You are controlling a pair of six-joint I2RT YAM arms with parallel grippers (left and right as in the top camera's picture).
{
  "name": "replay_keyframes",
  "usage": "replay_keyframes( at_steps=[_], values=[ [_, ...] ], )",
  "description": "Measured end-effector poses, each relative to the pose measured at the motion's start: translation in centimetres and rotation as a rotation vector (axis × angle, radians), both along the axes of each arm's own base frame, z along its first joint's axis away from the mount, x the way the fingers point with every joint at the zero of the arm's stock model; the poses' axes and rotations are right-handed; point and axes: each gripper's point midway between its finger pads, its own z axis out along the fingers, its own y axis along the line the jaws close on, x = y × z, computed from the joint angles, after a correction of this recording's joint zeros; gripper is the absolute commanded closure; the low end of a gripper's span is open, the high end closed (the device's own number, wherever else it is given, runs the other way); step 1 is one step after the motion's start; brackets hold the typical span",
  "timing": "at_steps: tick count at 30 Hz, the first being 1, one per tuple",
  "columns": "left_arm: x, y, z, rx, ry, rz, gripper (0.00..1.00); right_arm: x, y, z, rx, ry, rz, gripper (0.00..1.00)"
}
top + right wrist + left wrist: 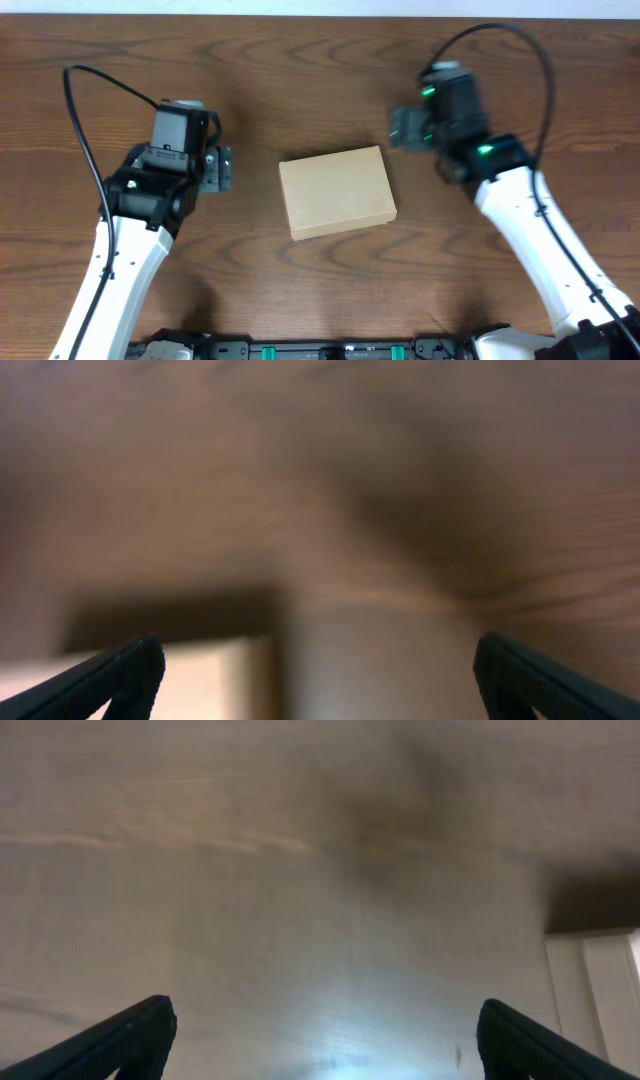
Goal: Pack container
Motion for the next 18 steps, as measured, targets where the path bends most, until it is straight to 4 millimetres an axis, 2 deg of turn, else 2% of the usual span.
replay_keyframes(
  at_steps=[3, 5, 7, 9, 11, 13, 14, 16, 18],
  values=[
    [1.8, 1.1, 0.7, -0.003, -0.07, 0.033, 0.0, 1.3, -6.7, 0.5, -0.026, -0.029, -0.148, 0.01],
    [3.2, 1.3, 0.9, -0.026, -0.134, 0.03, 0.0, 1.4, -10.0, 0.5, -0.032, -0.03, -0.224, 0.01],
    [3.7, 1.4, 0.0, -0.051, -0.166, 0.026, 0.0, 1.1, -13.1, 0.4, -0.027, -0.029, -0.288, 0.01],
    [3.2, 1.3, -1.8, -0.07, -0.16, 0.023, 0.0, 0.6, -15.1, 0.0, -0.013, -0.037, -0.325, 0.03],
    [1.7, 1.2, -4.6, -0.089, -0.128, 0.021, 0.0, -0.7, -16.2, -1.1, 0.011, -0.042, -0.343, 0.04],
    [-0.1, 1.0, -6.9, -0.114, -0.093, 0.021, 0.0, -2.5, -16.2, -2.7, 0.026, -0.037, -0.342, 0.05],
    [-0.9, 0.9, -7.7, -0.124, -0.076, 0.02, 0.05, -3.2, -16.0, -3.3, 0.031, -0.029, -0.337, 0.05],
    [-2.6, 0.8, -9.0, -0.153, -0.066, 0.027, 0.06, -5.4, -15.0, -4.9, 0.04, -0.02, -0.31, 0.07],
    [-4.0, 0.6, -9.0, -0.18, -0.088, 0.032, 0.07, -7.7, -13.8, -6.5, 0.043, -0.009, -0.275, 0.06]
  ],
)
